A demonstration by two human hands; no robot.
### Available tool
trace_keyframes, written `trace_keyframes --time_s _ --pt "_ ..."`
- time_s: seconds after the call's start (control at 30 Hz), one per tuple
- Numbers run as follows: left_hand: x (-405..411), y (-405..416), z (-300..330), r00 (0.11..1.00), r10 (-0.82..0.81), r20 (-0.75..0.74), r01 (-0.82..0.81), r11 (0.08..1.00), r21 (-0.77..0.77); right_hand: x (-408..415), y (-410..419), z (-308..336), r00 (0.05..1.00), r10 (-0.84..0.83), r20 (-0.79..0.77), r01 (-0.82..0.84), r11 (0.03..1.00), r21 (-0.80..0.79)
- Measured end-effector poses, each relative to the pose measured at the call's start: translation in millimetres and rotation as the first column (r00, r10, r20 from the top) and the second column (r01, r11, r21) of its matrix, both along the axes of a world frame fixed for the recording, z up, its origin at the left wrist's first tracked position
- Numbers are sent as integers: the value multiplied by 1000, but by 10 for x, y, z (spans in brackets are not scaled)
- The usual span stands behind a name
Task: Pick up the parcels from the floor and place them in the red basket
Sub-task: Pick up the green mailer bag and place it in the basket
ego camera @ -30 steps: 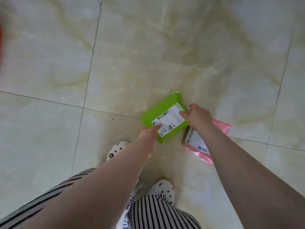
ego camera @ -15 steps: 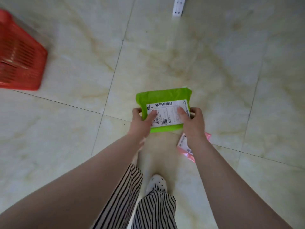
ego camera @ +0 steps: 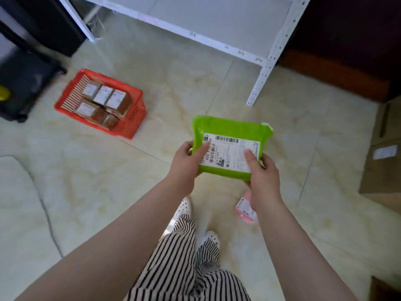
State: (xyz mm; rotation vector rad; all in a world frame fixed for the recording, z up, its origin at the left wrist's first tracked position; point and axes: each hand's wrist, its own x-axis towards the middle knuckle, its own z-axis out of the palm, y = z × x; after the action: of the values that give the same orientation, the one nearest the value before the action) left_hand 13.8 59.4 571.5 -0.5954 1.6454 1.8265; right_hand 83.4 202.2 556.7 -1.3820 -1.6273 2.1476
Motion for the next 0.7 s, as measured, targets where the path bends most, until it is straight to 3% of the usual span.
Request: trace_keyframes --time_s 0.37,0.7 --pt "-252 -1341 1648 987 141 -73 -120 963 241 -321 -1136 1764 961 187 -205 -170 980 100" --pt "-1141 -3296 2281 977 119 -176 -51 936 348 -1224 -2900 2443 906 276 -320 -215 953 213"
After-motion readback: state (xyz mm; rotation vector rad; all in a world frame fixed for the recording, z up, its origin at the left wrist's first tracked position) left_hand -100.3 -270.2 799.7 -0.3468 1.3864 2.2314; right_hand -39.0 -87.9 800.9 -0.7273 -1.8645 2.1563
